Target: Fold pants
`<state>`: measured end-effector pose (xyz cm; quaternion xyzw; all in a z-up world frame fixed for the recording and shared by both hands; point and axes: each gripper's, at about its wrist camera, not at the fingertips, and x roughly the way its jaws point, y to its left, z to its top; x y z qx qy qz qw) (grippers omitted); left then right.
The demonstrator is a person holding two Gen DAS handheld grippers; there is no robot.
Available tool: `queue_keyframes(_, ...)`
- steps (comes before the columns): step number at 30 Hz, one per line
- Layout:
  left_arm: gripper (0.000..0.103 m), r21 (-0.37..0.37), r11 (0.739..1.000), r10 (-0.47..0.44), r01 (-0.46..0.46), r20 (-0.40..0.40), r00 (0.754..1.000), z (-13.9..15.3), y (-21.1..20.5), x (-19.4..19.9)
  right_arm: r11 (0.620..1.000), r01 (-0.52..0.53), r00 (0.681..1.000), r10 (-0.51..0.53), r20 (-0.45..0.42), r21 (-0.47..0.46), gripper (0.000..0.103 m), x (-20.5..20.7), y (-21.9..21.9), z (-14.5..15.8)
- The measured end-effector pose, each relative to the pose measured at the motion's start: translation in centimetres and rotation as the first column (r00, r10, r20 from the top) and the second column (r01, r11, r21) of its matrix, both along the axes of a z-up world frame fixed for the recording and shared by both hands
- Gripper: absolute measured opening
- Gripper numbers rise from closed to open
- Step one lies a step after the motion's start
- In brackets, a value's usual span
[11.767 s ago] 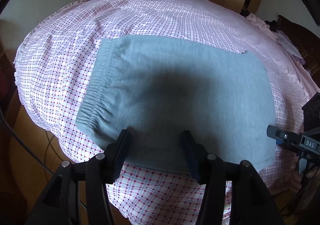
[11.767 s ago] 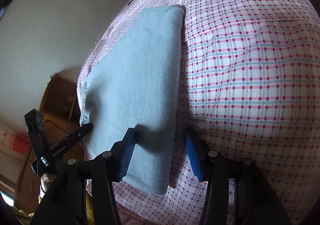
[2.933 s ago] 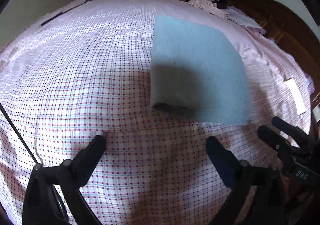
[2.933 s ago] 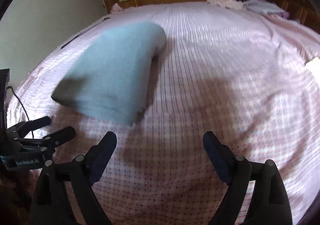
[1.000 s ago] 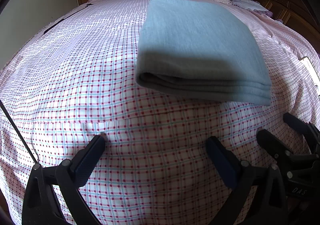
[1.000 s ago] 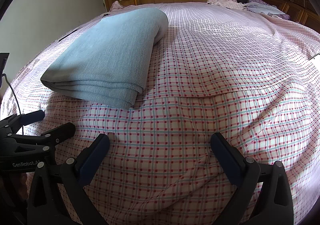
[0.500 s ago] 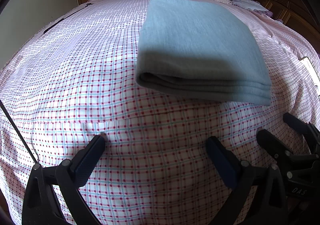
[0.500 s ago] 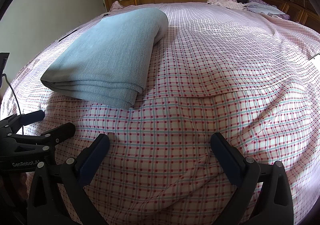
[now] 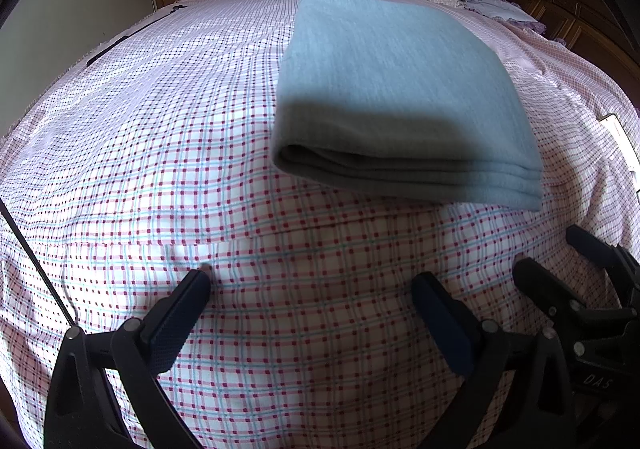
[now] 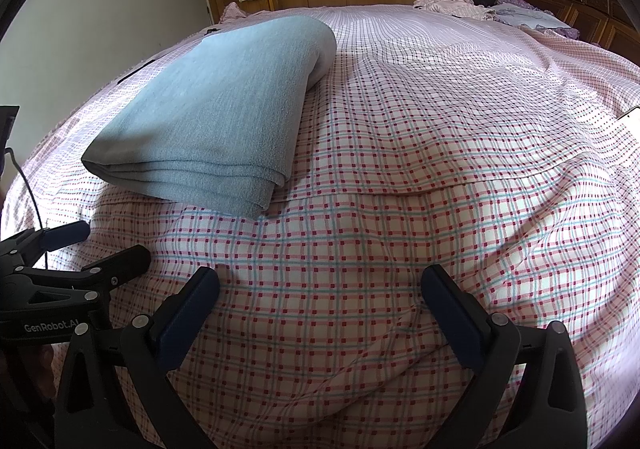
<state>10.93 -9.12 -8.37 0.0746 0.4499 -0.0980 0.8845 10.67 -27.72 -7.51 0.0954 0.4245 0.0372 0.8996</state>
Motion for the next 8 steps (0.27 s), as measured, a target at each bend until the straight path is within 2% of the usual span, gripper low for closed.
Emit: queue_keyframes(8,0.103,0.0,1.0,0.001,-0.001,-0.002,1.0,-0.01,0.0,0.14,1.0,0.0,1.0,0.0,0.0,0.0,0.098,0.0,0.03,-0.02)
